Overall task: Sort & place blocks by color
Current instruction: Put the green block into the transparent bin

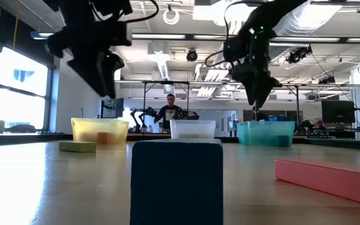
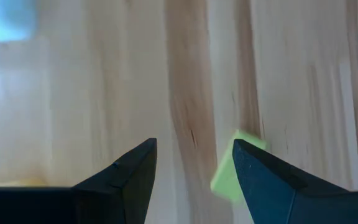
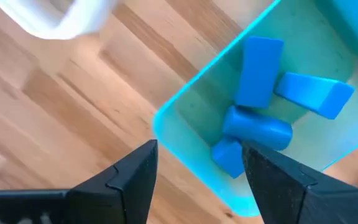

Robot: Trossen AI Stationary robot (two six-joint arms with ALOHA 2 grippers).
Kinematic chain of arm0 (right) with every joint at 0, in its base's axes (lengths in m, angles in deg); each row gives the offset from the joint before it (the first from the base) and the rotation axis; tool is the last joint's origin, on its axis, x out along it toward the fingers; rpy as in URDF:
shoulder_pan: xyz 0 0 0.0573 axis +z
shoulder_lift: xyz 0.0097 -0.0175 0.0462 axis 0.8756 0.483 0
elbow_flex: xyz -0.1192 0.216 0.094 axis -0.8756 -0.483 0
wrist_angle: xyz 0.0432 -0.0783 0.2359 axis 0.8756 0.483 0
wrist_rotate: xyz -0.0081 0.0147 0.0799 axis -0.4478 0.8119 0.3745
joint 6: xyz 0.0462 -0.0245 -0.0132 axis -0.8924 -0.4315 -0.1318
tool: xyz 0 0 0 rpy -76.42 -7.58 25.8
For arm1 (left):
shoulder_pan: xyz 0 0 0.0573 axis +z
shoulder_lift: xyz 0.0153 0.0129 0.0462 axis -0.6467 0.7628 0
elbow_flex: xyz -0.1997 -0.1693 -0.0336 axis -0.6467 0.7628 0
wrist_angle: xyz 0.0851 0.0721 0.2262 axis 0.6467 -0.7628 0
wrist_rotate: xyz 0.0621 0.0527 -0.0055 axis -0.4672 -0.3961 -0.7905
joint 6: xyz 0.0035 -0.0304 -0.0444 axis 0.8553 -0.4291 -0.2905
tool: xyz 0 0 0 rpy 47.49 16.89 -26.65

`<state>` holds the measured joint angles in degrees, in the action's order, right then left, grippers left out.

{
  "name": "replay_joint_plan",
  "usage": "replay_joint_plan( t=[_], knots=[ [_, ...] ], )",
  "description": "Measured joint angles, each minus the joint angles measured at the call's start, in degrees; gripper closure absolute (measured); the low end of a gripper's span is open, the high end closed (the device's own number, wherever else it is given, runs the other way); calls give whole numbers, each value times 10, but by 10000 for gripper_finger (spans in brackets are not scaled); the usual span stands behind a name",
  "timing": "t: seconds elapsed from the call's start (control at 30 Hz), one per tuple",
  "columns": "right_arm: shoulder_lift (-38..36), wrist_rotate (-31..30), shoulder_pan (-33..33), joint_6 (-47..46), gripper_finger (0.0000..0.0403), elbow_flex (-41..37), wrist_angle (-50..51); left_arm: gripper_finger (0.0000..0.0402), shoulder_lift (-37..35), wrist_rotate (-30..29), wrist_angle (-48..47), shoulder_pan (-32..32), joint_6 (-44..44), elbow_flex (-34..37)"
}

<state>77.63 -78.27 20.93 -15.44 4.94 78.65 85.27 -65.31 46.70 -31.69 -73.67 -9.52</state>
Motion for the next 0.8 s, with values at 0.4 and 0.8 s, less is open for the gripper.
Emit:
replay_joint_plan(
  t=[0.4, 0.8],
  knots=[
    [-47, -5, 94, -148, 183, 0, -10, 200, 0, 2, -39, -28, 134, 0],
    [-48, -47, 201, -277, 183, 0, -11, 200, 0, 15, -41, -77, 131, 0]
  ],
)
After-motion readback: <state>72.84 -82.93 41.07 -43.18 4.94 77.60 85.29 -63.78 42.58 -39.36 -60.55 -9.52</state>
